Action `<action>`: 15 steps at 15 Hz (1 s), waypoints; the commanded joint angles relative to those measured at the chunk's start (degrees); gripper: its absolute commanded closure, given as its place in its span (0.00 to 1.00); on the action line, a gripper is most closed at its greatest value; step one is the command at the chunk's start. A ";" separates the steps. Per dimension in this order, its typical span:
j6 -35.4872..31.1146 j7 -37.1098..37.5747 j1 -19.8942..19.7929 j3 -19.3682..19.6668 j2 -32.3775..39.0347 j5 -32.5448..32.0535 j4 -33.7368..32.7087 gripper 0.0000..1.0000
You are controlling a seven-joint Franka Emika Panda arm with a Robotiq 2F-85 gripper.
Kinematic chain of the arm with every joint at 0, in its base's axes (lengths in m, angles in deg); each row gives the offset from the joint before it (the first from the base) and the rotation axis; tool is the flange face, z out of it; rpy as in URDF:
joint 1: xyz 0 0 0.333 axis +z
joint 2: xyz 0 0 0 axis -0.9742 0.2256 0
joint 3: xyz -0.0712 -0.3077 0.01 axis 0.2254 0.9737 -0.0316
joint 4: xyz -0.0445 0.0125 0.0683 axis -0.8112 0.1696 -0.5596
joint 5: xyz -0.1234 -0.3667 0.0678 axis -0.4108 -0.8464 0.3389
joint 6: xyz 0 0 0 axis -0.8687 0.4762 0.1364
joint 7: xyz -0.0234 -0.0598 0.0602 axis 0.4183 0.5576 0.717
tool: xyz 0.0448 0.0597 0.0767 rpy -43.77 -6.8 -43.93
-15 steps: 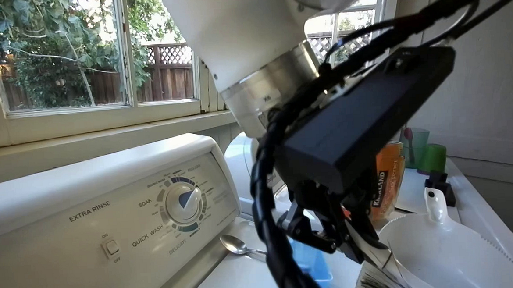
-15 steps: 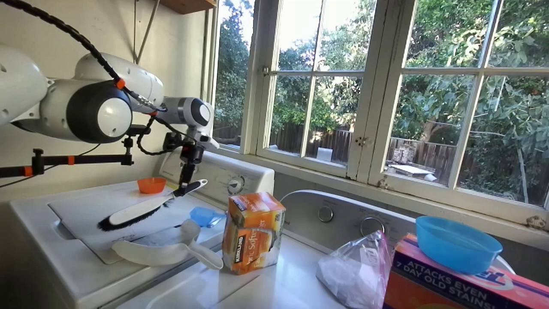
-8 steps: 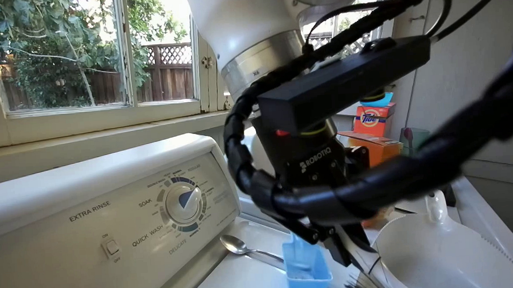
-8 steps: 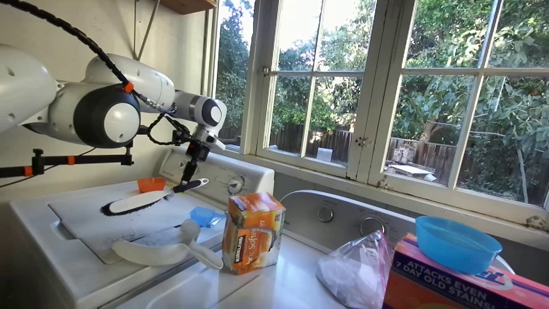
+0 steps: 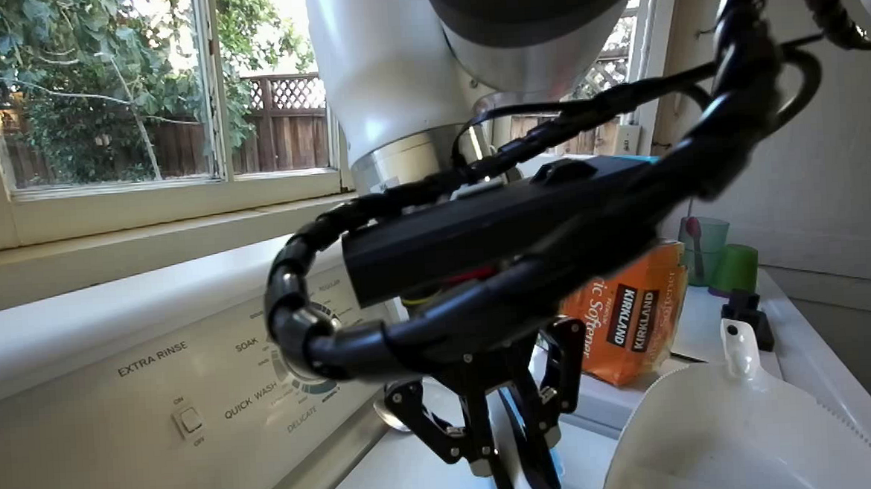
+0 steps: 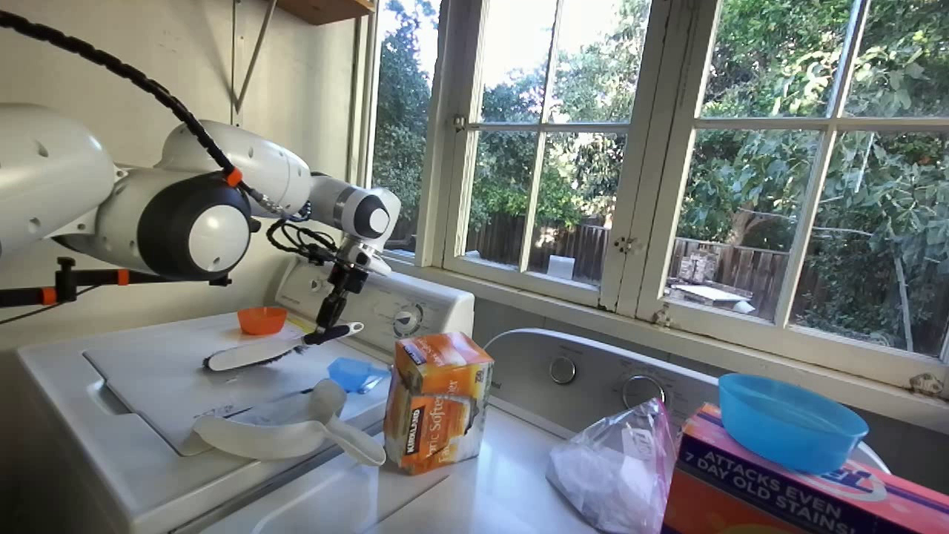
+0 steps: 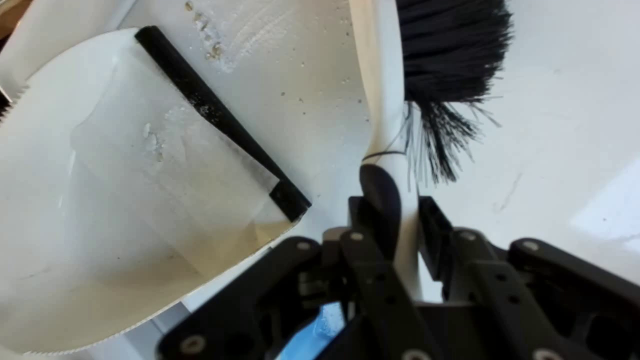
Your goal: Use the white hand broom to sweep the white detergent on the dustpan
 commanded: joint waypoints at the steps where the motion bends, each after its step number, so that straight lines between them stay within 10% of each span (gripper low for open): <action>1: -0.20 3.56 0.58 0.82 2.33 -0.45 -3.01 0.93; 15: 15.23 -4.75 7.71 7.62 2.15 -18.94 -3.67 0.93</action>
